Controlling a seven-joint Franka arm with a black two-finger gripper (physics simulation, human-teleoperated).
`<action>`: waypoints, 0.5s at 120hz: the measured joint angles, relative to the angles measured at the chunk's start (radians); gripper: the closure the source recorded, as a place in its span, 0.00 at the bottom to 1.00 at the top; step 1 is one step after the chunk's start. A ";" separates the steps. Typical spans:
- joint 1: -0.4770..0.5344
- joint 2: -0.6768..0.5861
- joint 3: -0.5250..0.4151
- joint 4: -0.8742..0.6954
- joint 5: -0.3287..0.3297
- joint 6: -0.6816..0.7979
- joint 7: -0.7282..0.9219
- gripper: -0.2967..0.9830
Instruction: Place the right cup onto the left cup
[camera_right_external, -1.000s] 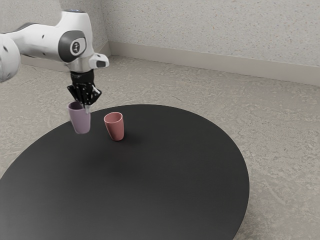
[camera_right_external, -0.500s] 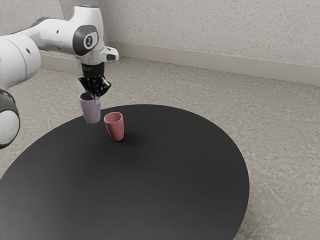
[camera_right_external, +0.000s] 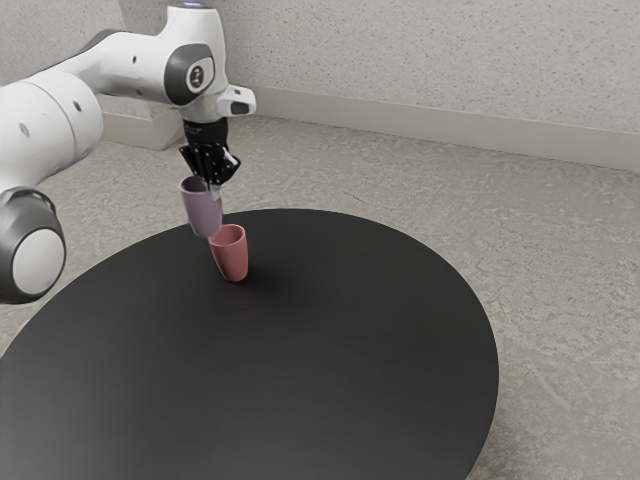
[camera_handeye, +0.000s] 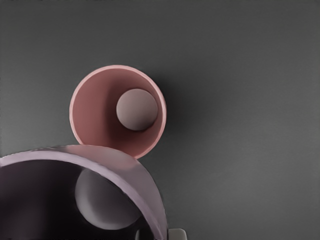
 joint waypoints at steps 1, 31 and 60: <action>0.001 0.001 0.000 0.002 0.000 0.000 0.001 0.85; 0.029 0.027 0.000 0.026 -0.008 0.001 0.033 0.85; 0.036 0.075 -0.002 0.103 -0.012 -0.001 0.060 0.85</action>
